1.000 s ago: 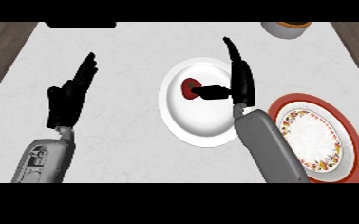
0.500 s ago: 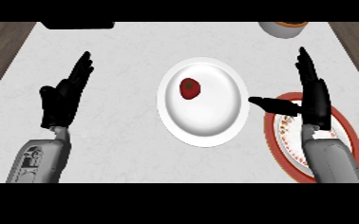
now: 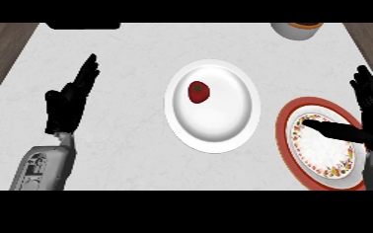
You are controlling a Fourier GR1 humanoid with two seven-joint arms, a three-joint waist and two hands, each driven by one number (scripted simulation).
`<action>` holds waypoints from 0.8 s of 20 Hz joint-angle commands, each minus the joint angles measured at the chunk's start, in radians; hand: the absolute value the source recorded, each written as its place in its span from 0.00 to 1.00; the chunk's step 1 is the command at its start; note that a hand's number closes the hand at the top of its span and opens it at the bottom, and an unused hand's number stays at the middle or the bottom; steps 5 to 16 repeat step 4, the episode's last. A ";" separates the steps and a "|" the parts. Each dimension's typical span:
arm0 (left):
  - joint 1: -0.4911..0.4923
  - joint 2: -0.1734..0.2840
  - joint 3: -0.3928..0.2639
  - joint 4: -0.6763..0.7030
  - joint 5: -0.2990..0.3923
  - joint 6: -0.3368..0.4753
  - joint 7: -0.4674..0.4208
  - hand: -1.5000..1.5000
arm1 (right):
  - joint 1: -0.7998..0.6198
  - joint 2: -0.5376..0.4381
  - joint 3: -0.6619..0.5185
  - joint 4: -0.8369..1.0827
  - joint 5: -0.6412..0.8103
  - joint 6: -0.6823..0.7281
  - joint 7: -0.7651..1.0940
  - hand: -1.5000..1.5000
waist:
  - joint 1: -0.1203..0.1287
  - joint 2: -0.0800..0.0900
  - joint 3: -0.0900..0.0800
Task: Pick the tomato from the plate and place it in the plate
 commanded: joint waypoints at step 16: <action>0.034 -0.018 0.001 -0.012 -0.003 -0.015 -0.025 0.50 | 0.066 -0.039 -0.111 0.100 -0.051 0.119 -0.165 0.00 | 0.002 0.000 0.000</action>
